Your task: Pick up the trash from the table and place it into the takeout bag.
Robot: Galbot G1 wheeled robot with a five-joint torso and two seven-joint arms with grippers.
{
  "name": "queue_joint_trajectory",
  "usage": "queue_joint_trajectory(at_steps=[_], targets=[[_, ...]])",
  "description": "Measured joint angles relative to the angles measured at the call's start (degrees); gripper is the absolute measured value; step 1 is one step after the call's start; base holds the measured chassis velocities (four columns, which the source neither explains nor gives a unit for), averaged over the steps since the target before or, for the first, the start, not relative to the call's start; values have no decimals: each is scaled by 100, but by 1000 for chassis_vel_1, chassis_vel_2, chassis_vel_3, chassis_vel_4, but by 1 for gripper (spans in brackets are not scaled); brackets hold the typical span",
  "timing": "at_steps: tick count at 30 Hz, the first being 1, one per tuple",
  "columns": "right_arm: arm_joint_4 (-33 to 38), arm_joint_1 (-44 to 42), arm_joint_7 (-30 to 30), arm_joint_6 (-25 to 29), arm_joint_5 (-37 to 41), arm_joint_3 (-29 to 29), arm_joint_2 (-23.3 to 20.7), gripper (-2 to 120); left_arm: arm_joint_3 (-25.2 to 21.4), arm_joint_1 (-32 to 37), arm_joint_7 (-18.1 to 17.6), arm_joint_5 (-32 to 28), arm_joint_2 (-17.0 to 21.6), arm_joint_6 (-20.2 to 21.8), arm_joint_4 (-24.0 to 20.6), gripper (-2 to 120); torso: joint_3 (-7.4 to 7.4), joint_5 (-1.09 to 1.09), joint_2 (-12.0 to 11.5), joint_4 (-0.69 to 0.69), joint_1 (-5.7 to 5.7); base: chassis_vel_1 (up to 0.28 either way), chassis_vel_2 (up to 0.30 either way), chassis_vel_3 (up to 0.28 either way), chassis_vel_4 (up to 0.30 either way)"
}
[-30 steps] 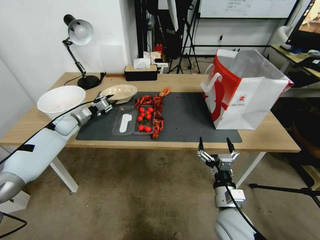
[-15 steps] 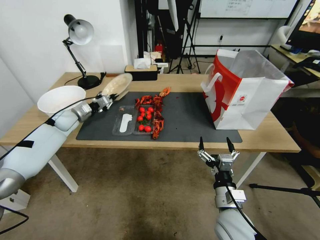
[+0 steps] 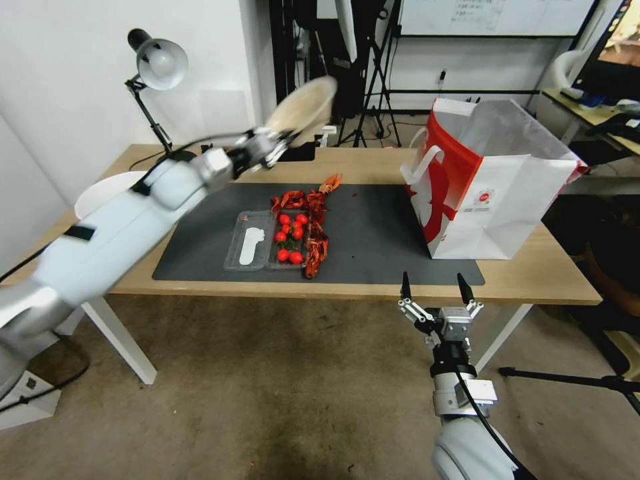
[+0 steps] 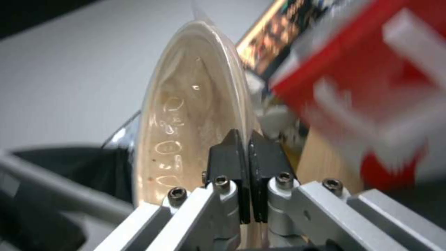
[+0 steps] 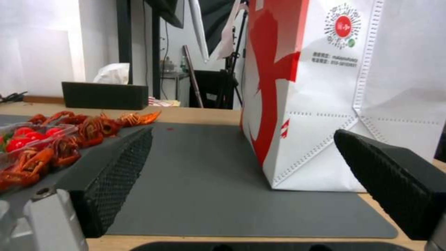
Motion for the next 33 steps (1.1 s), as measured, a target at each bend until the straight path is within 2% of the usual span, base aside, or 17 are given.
queue_joint_trajectory(at_steps=[1,4,10,12,14,16,17,19,21,23,25,29,33], targets=[[0,0,0,0,0,0,0,98,0,0,0,0,0,0,0,0,0,0,0,0,0,0,0,0,0],[13,-11,3,-2,0,11,5,98,396,-498,-96,-311,-425,150,69,0,0,-2,0,4,0,0,0,0,0],[14,10,4,-13,-1,12,12,98,660,-856,-140,-565,-819,248,183,0,0,-4,0,5,0,0,0,0,0],[8,49,4,-27,-2,8,24,98,849,-1117,-190,-739,-1214,338,303,0,0,-4,0,5,0,0,0,0,0],[2,57,4,-30,-2,4,28,98,897,-1177,-197,-761,-1344,346,349,0,0,-4,0,5,0,0,0,0,0],[-5,70,4,-43,-4,-2,39,98,1043,-1298,-241,-890,-1817,377,507,0,0,-2,0,4,0,0,0,0,0],[-5,70,4,-43,-4,-2,39,98,1043,-1298,-241,-890,-1817,377,507,0,0,-2,0,4,0,0,0,0,0],[-5,73,4,-51,-4,-5,41,98,1081,-1308,-280,-934,-2204,419,690,0,0,-3,0,4,0,0,0,0,0],[-4,73,4,-53,-4,-6,40,98,1083,-1306,-285,-936,-2320,422,754,0,0,-3,0,4,0,0,0,0,0],[5,65,5,-54,-4,0,41,99,1099,-1281,-288,-928,-2732,400,1056,0,0,-2,0,2,0,0,0,0,0],[9,61,5,-54,-4,6,41,99,1109,-1276,-283,-922,-2815,377,1140,0,0,-3,0,3,0,0,0,0,0],[19,39,10,-53,-4,13,56,98,1231,-1222,-221,-883,-3128,259,1581,0,0,-4,-1,5,0,0,0,0,0],[18,40,11,-52,-4,13,61,99,1255,-1146,-213,-883,-3228,231,1741,0,0,-4,0,5,0,0,0,0,0]])
